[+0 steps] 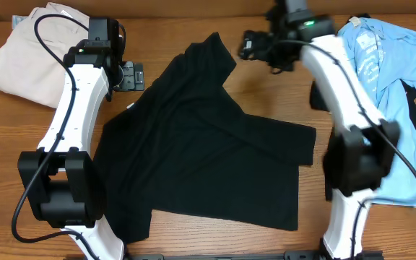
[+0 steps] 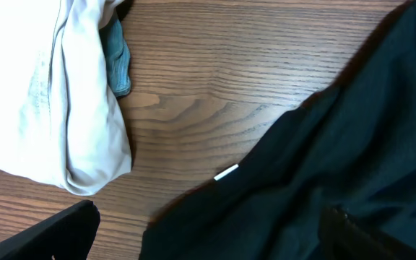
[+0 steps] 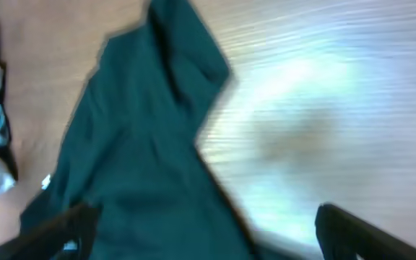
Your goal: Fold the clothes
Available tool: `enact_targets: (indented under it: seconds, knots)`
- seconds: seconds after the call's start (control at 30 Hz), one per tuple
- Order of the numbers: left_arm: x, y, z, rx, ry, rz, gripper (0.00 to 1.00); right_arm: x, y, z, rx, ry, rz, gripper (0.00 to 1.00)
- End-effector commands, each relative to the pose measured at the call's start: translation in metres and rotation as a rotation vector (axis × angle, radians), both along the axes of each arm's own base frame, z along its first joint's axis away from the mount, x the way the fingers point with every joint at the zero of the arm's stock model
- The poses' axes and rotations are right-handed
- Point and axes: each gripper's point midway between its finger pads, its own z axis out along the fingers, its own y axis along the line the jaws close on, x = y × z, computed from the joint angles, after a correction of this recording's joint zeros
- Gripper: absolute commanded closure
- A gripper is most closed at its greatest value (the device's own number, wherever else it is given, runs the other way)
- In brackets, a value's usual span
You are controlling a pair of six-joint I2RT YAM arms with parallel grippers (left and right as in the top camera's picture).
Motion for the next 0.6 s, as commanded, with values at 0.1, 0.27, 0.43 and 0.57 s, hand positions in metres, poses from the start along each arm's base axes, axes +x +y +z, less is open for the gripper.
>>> enact_targets:
  seconds: [0.1,0.27,0.43,0.57]
  knots:
    - [0.003,0.005,0.008,0.016,-0.008,-0.034,0.08,-0.071,-0.086,0.051,-0.278,0.114,-0.356,0.0]
    - [0.002,0.007,0.007,0.012,-0.007,-0.029,0.08,-0.122,-0.11,0.024,-0.42,0.288,-0.406,0.01]
    - [0.002,0.007,0.007,0.013,-0.006,-0.03,0.07,-0.156,-0.109,-0.019,-0.407,0.385,-0.402,0.03]
    - [0.002,0.007,0.008,0.012,-0.007,-0.03,0.07,-0.182,-0.107,-0.046,-0.373,0.421,-0.39,0.05]
